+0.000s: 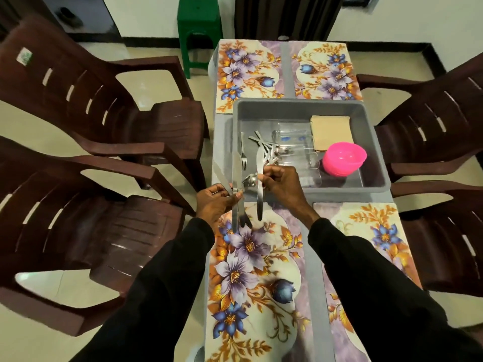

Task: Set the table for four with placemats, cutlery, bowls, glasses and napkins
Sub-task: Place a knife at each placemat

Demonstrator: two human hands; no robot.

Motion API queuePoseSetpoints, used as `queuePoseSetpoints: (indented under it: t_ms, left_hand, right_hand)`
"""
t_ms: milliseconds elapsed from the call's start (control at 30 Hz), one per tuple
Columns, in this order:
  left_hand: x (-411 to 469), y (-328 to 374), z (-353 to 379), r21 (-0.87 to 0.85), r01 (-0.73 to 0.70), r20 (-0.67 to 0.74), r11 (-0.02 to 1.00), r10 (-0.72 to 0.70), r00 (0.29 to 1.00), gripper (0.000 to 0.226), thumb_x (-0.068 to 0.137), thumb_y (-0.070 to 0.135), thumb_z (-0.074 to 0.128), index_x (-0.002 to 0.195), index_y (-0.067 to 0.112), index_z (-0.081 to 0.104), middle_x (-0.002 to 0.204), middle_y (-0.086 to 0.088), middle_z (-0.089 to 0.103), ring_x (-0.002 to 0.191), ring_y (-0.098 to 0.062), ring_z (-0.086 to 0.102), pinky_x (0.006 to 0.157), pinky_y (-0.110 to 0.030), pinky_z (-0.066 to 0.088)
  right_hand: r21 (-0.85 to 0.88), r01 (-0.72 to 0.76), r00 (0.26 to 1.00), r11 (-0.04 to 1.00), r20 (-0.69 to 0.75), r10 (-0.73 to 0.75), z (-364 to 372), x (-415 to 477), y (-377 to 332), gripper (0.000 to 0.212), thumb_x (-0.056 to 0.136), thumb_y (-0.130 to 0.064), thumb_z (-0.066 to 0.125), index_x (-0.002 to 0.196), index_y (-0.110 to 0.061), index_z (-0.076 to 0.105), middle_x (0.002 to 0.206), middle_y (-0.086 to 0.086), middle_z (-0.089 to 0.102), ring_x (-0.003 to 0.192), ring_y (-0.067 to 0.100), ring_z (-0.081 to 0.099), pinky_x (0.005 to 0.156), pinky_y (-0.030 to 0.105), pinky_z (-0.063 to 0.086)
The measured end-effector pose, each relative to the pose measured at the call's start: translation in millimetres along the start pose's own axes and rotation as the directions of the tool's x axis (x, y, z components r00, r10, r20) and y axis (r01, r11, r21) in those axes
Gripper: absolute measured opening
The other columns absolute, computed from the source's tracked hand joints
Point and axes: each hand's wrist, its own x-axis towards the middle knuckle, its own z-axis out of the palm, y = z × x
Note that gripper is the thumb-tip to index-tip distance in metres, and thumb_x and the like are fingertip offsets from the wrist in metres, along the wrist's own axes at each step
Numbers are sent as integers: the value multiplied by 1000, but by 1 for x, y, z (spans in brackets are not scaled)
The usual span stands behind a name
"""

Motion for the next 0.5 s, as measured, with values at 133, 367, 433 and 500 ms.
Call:
queuePoseSetpoints:
  t_ms: [133,367,433,500]
  left_hand:
    - [-21,-11,-6,58,-12,34,998,10,999,23,79,-5,79,98,7,73,99,-15,78,94,-29,76,89,-42,59]
    - [-61,-38,-23,61,27,57,998,-30,998,25,81,-9,76,101,7,73,97,-13,78,89,-27,77,76,-35,62]
    - [-74,-45,-29,52,42,53,998,-45,998,22,84,-11,72,98,7,73,93,-12,78,85,-26,77,69,-33,62]
    - [-85,-54,-37,37,59,63,998,-61,996,18,86,-10,70,98,4,71,92,-13,77,82,-26,76,63,-30,61]
  right_hand:
    - [59,-114,993,992,20,113,10,-35,5,19,89,-12,76,103,1,74,89,15,76,82,32,74,75,44,63]
    - [99,-173,985,980,5,173,27,-93,4,11,91,-13,74,98,-4,77,87,10,77,76,19,71,69,31,59]
    - [102,-167,986,981,8,167,32,-110,2,3,92,-12,73,92,-12,77,84,7,76,76,19,70,68,29,58]
    - [79,-155,988,985,-3,156,36,-125,3,5,93,-13,73,92,-15,77,85,8,77,77,24,71,69,29,59]
